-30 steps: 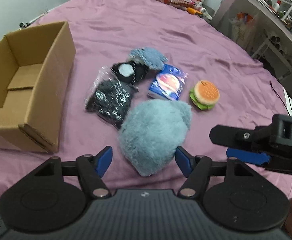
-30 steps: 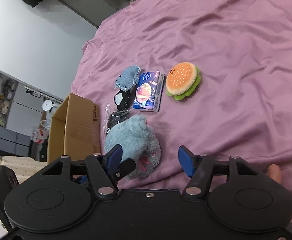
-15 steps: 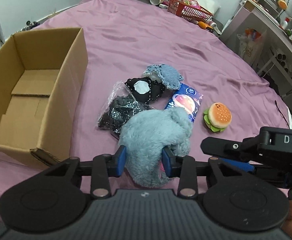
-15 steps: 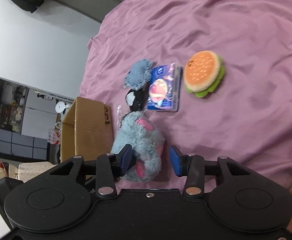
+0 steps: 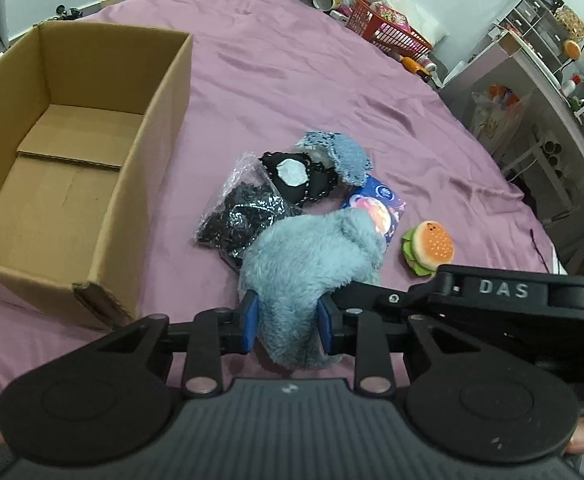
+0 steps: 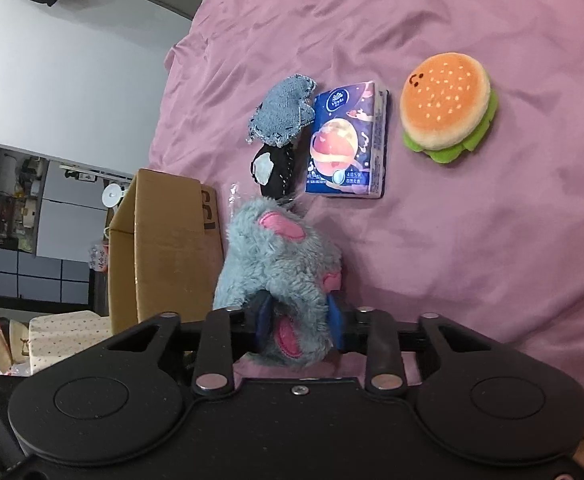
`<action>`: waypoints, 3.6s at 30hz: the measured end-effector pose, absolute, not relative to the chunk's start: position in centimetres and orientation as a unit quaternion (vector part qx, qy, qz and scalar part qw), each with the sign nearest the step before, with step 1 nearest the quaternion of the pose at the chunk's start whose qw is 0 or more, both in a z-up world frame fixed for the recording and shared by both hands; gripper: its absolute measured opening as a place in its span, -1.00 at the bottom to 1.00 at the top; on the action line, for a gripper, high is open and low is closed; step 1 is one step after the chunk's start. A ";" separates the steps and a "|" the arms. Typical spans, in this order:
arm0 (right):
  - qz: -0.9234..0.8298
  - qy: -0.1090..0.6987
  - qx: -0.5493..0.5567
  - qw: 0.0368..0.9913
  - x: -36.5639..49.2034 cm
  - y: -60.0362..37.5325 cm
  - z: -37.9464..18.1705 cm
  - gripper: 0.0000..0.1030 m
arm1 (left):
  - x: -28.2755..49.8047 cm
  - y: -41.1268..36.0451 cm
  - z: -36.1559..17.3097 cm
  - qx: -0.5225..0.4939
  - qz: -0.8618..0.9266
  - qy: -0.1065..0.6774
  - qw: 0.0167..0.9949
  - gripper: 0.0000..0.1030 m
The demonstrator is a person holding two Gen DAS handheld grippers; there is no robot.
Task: Organize soft objects
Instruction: 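Move the left gripper to the grey-blue plush and close on it, then lift the grey-blue plush with the left gripper over the cardboard box, then lower the plush into the box and open the left gripper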
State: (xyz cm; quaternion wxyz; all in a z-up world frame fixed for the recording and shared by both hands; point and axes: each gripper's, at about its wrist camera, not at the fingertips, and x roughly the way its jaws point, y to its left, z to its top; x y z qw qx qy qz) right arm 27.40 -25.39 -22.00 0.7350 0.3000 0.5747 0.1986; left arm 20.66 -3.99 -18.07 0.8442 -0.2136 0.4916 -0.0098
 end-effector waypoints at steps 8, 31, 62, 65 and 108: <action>0.211 0.540 0.289 0.762 26.1 -25.8 -20.1 -0.70 | 20.1 -4.4 -16.5 -0.204 -0.011 0.475 0.856 -0.46; 0.307 0.457 0.214 0.807 24.9 -22.9 -8.9 -0.78 | 17.8 -2.3 -7.1 -0.230 0.003 0.380 0.896 -0.52; 0.350 0.452 0.144 0.808 24.1 -8.9 -5.7 -0.82 | 16.2 11.6 -6.4 -0.324 0.027 0.347 0.880 -0.57; 0.344 0.466 0.141 0.803 24.5 -8.1 -6.8 -0.82 | 16.4 12.6 -7.7 -0.334 0.027 0.356 0.872 -0.57; 0.291 0.505 0.103 0.806 24.0 -9.1 -9.9 0.60 | 16.8 13.2 -9.8 -0.296 0.121 0.428 0.845 0.48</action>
